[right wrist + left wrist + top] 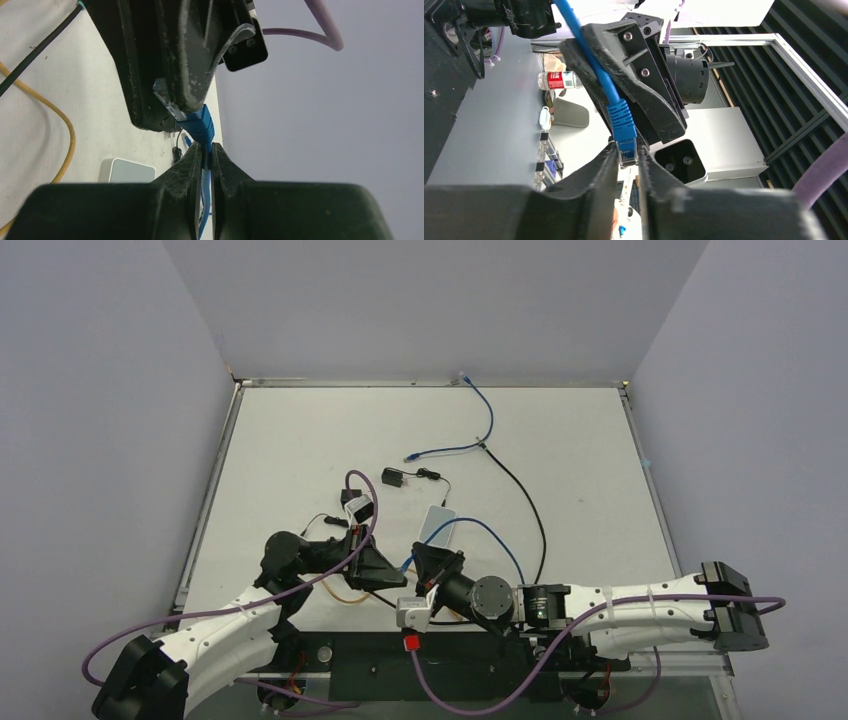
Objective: Insert the plug into the switch port
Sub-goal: Pick up the connector from the center of the board.
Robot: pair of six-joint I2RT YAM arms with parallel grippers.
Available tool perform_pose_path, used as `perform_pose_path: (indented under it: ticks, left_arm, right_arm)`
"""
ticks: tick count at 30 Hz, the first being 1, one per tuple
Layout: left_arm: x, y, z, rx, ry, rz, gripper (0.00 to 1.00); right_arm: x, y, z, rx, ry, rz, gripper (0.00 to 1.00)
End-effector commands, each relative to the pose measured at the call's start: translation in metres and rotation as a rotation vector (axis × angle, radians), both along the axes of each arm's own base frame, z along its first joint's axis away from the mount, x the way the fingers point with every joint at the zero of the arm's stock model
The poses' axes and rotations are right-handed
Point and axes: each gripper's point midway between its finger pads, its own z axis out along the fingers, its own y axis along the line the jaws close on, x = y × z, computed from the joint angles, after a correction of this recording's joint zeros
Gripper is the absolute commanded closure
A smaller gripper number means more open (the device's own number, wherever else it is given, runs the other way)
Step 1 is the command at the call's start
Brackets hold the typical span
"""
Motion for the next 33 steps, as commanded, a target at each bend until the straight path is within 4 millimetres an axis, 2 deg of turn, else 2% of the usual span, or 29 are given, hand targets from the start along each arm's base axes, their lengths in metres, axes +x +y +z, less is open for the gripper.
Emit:
perform_pose_path:
  ticks: [1, 3, 4, 5, 6, 7, 8, 9, 10, 11, 14, 19, 23, 28, 33]
  left_arm:
    - [-0.004, 0.002, 0.013, -0.047, -0.111, 0.006, 0.77]
    - [-0.002, 0.001, 0.012, -0.031, -0.131, 0.014, 0.65]
    - [-0.001, 0.000, 0.011, -0.025, -0.141, 0.017, 0.63]
    - [0.001, -0.001, 0.010, -0.005, -0.164, 0.023, 0.60]
    - [0.002, -0.002, 0.010, 0.006, -0.179, 0.031, 0.58]
    - [0.005, -0.003, 0.006, 0.042, -0.206, 0.043, 0.55]
    - [0.008, -0.003, 0.014, 0.045, -0.250, 0.061, 0.54]
    - [0.012, -0.005, 0.000, 0.109, -0.258, 0.068, 0.53]
    - [0.016, -0.005, 0.001, 0.144, -0.261, 0.085, 0.52]
    - [0.018, -0.004, -0.007, 0.183, -0.293, 0.091, 0.52]
    - [0.028, -0.001, -0.003, 0.230, -0.376, 0.138, 0.51]
    - [0.037, 0.007, 0.001, 0.317, -0.501, 0.191, 0.50]
    - [0.042, 0.015, 0.006, 0.391, -0.629, 0.225, 0.51]
    - [0.043, 0.026, -0.005, 0.486, -0.704, 0.233, 0.51]
    - [0.045, 0.034, -0.017, 0.553, -0.727, 0.245, 0.51]
  right_arm:
    - [-0.007, 0.004, 0.024, 0.076, 0.064, 0.043, 1.00]
    - [-0.009, -0.001, 0.022, 0.056, 0.102, 0.042, 1.00]
    - [-0.010, -0.004, 0.015, 0.032, 0.130, 0.035, 1.00]
    - [-0.012, -0.006, 0.019, 0.039, 0.145, 0.038, 1.00]
    - [-0.014, -0.010, 0.011, 0.012, 0.176, 0.033, 1.00]
    - [-0.015, -0.013, 0.013, 0.014, 0.191, 0.039, 1.00]
    - [-0.017, -0.017, 0.009, 0.001, 0.223, 0.033, 1.00]
    - [-0.019, -0.020, 0.009, 0.013, 0.252, 0.033, 1.00]
    - [-0.019, -0.024, 0.008, 0.003, 0.266, 0.032, 1.00]
    - [-0.021, -0.025, 0.007, 0.005, 0.292, 0.034, 1.00]
    - [-0.021, -0.035, -0.001, -0.047, 0.357, 0.018, 1.00]
    - [-0.026, -0.036, -0.019, -0.106, 0.510, 0.055, 1.00]
    - [-0.031, -0.027, -0.019, -0.118, 0.634, 0.111, 1.00]
    - [-0.026, -0.017, -0.028, -0.138, 0.789, 0.106, 1.00]
    - [-0.022, -0.002, -0.026, -0.123, 0.883, 0.124, 1.00]
